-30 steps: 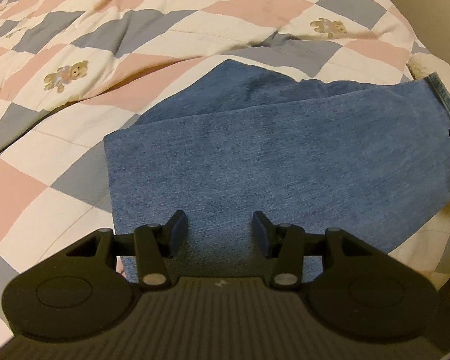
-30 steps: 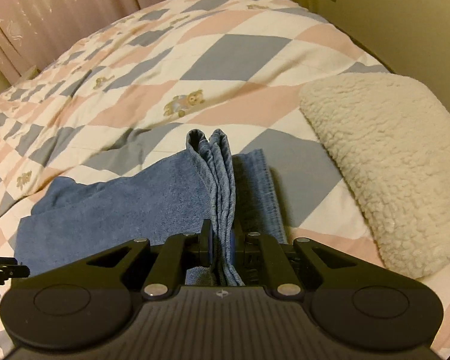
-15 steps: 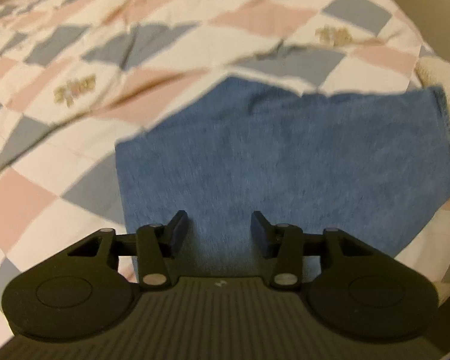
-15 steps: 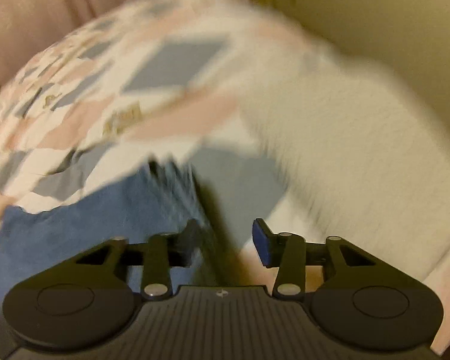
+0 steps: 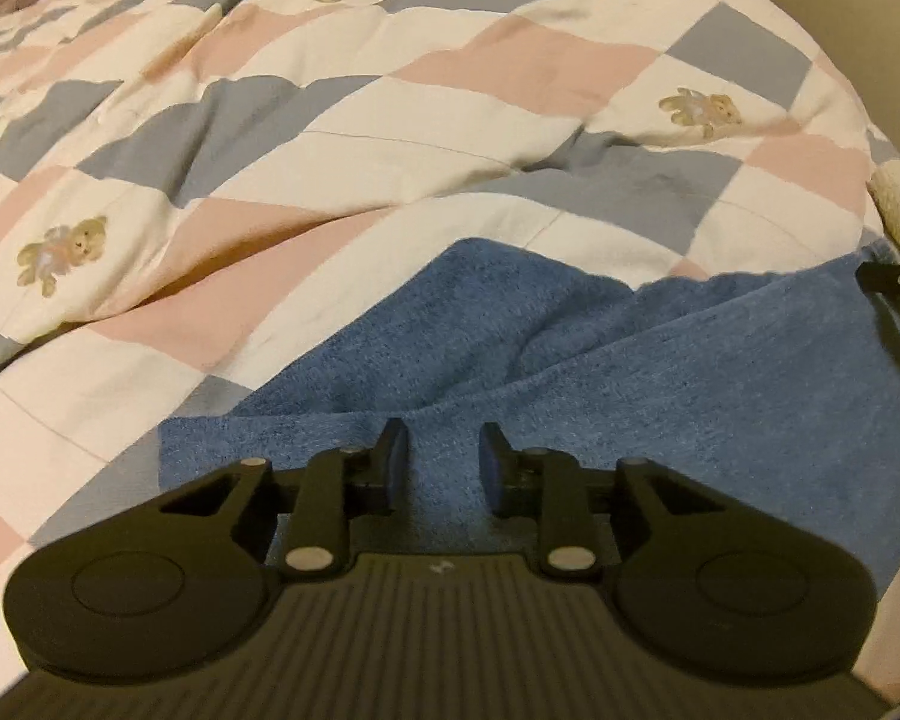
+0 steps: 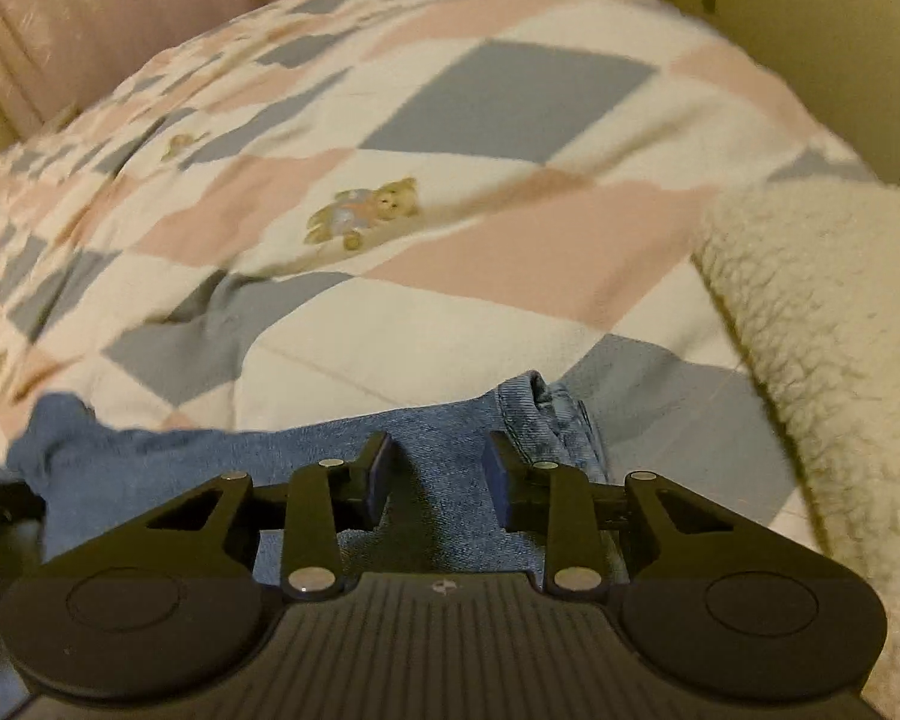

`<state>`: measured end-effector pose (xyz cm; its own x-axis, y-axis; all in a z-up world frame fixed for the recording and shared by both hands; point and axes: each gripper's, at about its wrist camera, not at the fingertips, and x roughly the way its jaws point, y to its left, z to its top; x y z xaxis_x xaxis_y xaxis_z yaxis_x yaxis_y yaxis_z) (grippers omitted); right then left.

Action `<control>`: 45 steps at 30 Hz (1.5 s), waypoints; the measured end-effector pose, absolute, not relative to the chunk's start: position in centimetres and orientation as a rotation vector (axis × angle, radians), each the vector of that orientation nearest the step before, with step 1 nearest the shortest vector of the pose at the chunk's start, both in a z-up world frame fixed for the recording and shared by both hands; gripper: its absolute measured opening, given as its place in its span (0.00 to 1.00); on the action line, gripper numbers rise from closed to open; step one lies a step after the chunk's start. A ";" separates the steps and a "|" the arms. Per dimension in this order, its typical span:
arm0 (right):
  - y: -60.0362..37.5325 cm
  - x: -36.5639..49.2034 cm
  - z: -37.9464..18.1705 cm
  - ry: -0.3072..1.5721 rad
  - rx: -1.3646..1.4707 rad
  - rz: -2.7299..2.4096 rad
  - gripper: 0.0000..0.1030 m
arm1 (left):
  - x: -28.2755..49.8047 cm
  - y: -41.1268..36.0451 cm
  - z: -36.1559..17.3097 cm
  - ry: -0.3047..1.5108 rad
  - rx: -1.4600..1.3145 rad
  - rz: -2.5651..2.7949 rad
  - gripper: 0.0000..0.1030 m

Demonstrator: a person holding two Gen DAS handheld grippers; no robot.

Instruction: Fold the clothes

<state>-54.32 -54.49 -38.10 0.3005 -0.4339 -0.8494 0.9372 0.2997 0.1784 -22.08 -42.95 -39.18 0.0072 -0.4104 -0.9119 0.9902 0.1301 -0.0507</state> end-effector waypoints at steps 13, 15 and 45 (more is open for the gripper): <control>-46.1 -55.5 -33.9 0.831 0.594 -1.060 0.29 | -22.6 -33.0 -37.4 0.966 0.879 -1.220 0.22; -45.3 -55.9 -36.1 0.946 0.615 -1.061 0.28 | -22.7 -31.4 -37.2 0.964 0.896 -1.209 0.24; -40.6 -52.6 -33.2 0.925 0.669 -1.122 0.52 | -24.2 -28.7 -33.4 0.942 0.977 -1.235 0.26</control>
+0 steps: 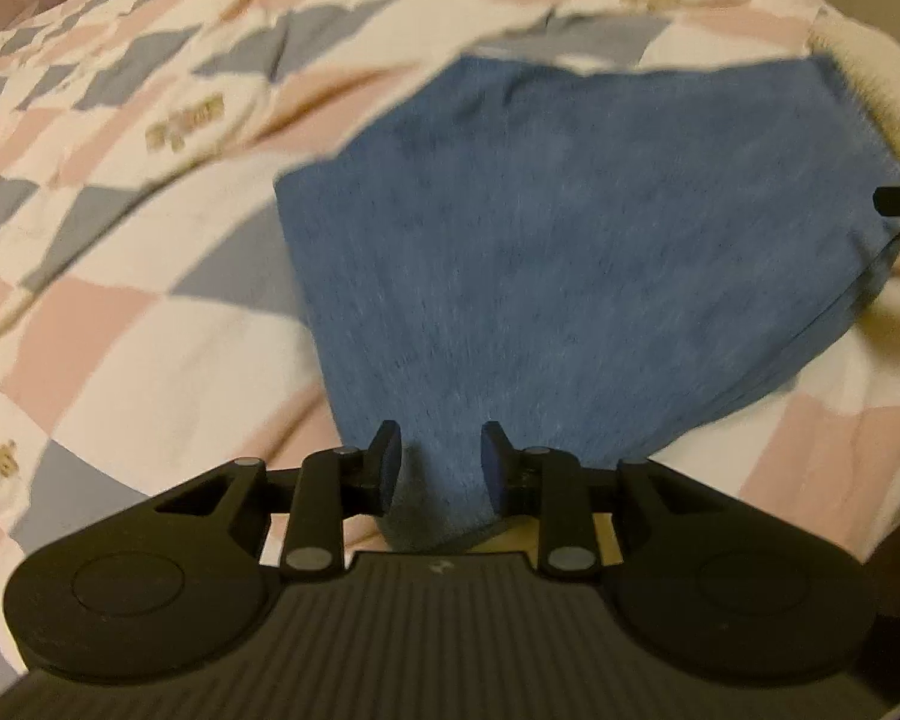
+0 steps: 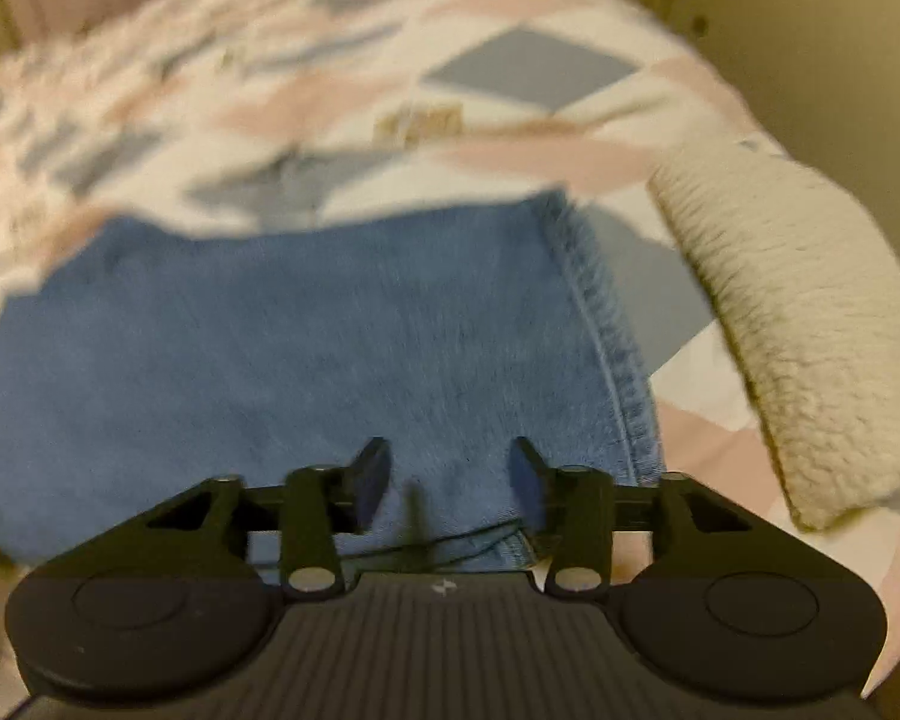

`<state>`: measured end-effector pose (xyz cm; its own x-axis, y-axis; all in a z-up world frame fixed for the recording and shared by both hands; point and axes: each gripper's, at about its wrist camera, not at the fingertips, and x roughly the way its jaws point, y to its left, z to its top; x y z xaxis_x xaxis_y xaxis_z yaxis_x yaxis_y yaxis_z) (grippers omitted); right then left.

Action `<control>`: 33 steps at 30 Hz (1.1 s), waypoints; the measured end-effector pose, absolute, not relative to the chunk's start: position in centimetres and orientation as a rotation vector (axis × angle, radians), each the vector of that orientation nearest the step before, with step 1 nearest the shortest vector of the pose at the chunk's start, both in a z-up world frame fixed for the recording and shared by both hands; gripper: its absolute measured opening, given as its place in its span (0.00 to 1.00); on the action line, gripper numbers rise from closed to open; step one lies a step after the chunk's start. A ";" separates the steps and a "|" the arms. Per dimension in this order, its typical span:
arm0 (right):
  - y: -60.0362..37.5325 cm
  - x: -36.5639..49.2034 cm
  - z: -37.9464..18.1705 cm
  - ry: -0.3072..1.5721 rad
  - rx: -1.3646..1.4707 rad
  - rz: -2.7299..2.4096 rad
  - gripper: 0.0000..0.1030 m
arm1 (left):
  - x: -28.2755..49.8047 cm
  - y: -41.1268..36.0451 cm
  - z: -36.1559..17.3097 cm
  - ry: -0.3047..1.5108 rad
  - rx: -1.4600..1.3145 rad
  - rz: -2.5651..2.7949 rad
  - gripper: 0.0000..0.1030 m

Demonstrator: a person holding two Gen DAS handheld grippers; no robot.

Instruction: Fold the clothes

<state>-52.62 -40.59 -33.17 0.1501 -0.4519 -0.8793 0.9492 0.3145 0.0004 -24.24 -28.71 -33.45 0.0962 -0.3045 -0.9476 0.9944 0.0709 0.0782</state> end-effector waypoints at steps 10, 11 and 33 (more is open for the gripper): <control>-32.4 -49.8 -26.1 0.742 0.823 -1.330 0.76 | -21.4 -26.9 -25.7 0.875 0.981 -1.384 0.41; -31.3 -49.2 -25.6 0.732 0.832 -1.351 0.77 | -21.1 -26.5 -25.0 0.862 0.986 -1.403 0.43; -13.2 -39.7 -15.3 0.579 0.785 -1.528 0.97 | -17.2 -14.3 -12.5 0.669 0.889 -1.614 0.61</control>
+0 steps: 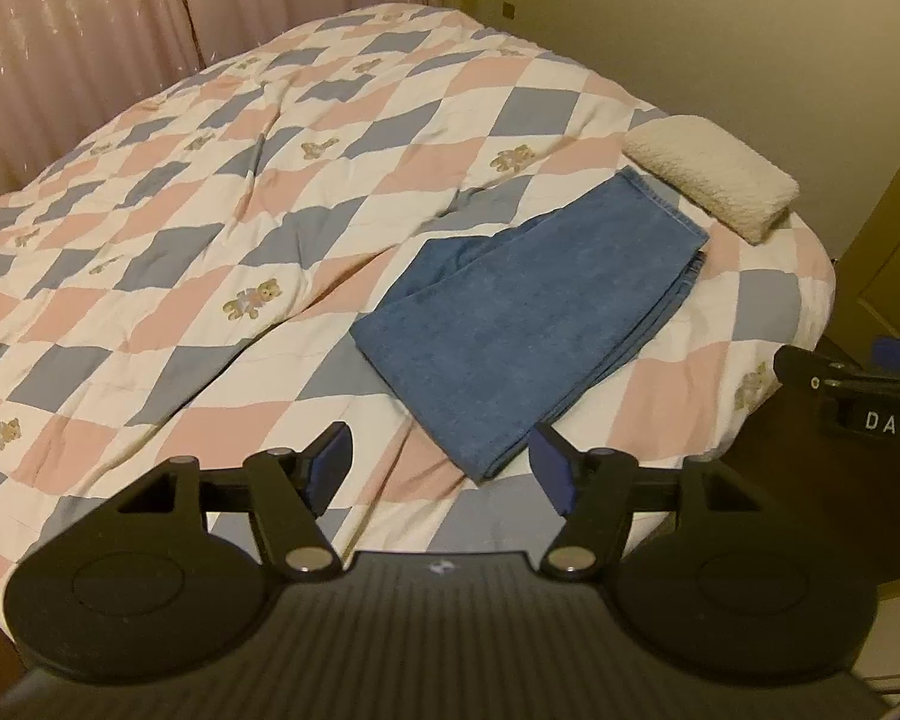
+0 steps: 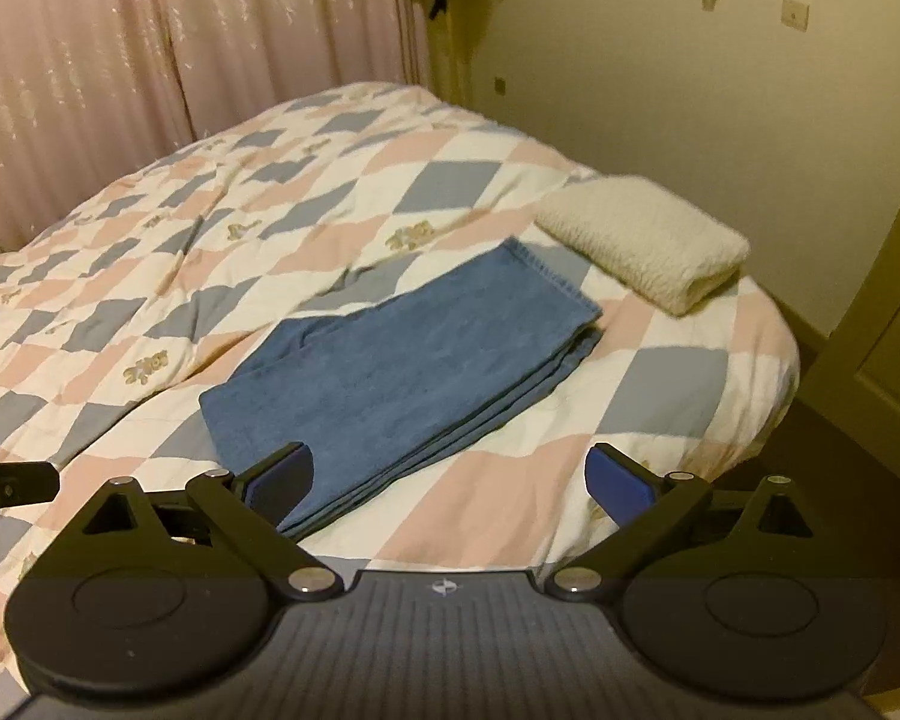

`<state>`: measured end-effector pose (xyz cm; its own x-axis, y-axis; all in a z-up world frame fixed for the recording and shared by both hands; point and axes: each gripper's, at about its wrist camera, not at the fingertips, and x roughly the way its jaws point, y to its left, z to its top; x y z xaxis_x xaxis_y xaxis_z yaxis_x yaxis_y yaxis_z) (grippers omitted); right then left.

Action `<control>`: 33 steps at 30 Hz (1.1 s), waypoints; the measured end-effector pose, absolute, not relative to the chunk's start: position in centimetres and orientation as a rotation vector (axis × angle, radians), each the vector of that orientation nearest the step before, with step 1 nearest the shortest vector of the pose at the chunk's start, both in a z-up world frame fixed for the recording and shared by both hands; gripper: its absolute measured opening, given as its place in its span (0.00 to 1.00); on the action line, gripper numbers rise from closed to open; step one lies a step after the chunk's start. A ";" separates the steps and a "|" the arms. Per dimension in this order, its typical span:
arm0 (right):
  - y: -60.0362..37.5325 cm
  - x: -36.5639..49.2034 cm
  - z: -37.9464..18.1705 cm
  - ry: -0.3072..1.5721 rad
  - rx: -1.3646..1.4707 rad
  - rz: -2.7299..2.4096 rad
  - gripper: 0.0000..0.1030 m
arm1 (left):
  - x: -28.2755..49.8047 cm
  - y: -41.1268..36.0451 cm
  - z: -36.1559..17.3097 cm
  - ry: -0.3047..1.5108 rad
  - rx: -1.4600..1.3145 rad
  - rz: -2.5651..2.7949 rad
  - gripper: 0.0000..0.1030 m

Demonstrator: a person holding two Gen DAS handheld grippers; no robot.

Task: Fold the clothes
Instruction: 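Pull both grippers back from the folded jeans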

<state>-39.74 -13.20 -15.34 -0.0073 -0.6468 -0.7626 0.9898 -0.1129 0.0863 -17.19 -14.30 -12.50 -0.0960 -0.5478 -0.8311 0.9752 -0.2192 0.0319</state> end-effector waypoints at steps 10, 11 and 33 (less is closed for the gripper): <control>-11.8 -40.7 -14.2 0.594 0.724 -1.508 0.97 | -20.3 -14.3 -12.2 0.647 0.885 -1.602 0.62; -11.9 -41.1 -14.1 0.595 0.719 -1.506 0.97 | -20.8 -14.6 -12.3 0.646 0.887 -1.600 0.62; -14.5 -44.4 -16.4 0.709 0.705 -1.512 0.98 | -22.3 -20.0 -18.3 0.543 1.037 -1.633 0.66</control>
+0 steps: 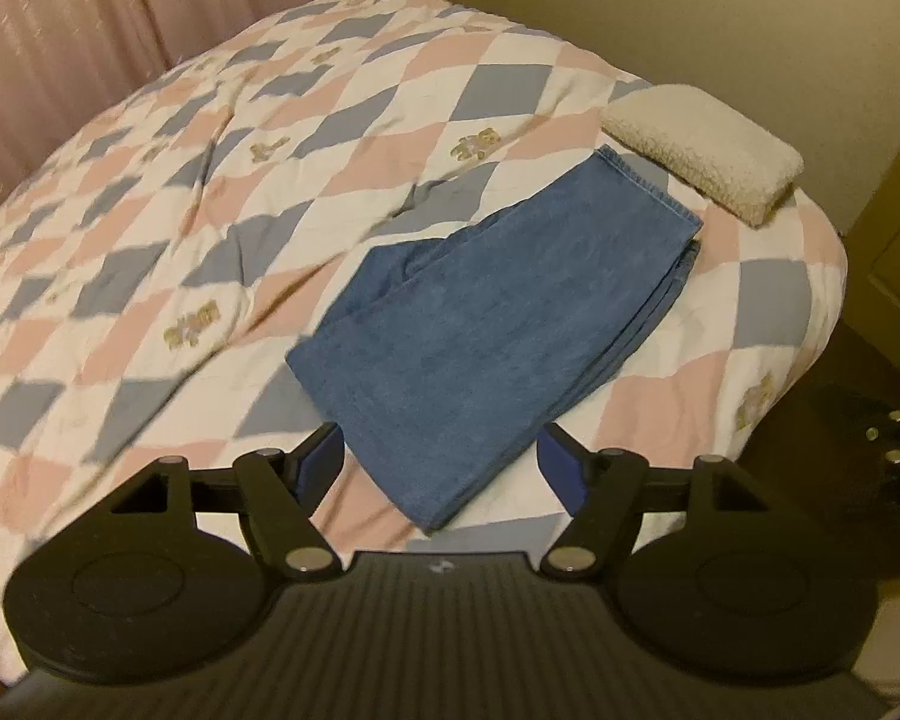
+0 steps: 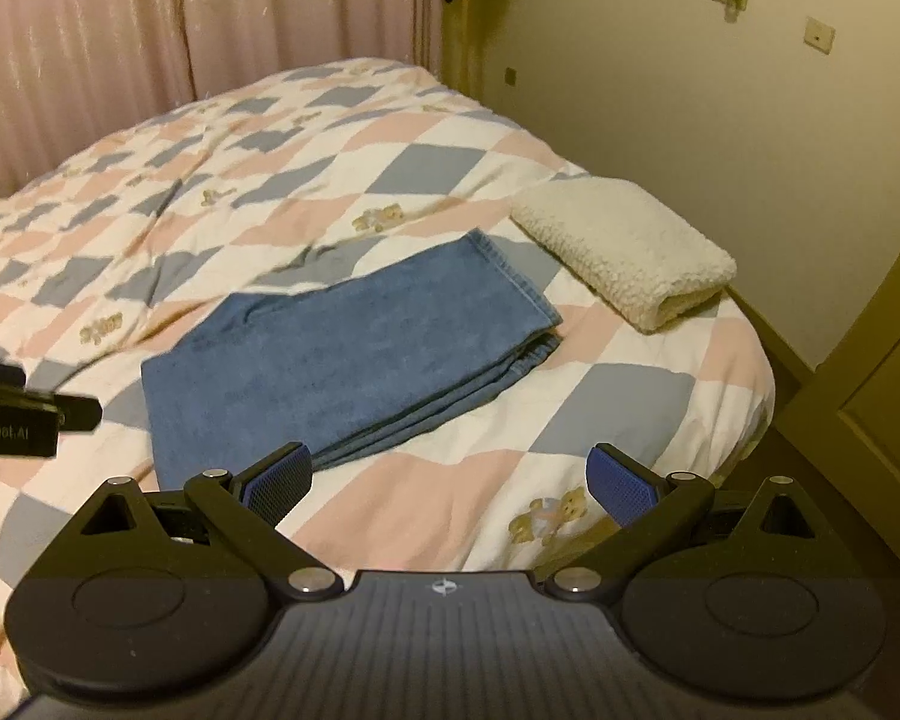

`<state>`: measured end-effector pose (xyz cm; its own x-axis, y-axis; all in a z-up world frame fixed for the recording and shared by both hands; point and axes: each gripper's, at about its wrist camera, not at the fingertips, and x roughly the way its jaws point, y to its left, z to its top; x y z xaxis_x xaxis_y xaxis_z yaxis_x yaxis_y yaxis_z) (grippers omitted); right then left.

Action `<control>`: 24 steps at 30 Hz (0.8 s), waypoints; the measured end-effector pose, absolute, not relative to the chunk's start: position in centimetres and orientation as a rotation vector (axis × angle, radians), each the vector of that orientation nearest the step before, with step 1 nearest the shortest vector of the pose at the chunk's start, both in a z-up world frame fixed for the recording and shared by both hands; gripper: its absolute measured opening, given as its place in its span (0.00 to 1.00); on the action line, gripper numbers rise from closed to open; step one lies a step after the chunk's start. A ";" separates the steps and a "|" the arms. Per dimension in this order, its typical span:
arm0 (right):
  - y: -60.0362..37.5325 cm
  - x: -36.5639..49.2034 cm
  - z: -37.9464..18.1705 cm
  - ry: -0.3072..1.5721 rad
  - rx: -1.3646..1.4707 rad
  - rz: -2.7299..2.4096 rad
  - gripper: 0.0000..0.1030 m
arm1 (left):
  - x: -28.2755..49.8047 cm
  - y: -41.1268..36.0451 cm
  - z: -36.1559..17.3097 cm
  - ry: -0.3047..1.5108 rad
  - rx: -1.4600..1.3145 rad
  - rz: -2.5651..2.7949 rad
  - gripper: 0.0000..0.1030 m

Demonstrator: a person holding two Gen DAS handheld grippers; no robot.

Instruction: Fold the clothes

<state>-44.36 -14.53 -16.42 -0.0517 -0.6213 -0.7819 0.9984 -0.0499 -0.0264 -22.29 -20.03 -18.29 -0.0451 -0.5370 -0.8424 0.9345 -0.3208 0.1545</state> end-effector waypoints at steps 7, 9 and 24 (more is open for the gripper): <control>-14.4 -39.8 -19.7 0.810 0.718 -1.472 0.98 | -18.6 -21.6 -21.8 0.369 1.157 -1.688 0.64; -14.3 -37.6 -20.7 0.849 0.707 -1.442 0.98 | -17.4 -21.9 -23.4 0.254 1.220 -1.729 0.62; -16.0 -21.9 -30.1 1.134 0.402 -1.266 0.97 | -12.1 -23.8 -38.1 -0.951 1.515 -1.996 0.63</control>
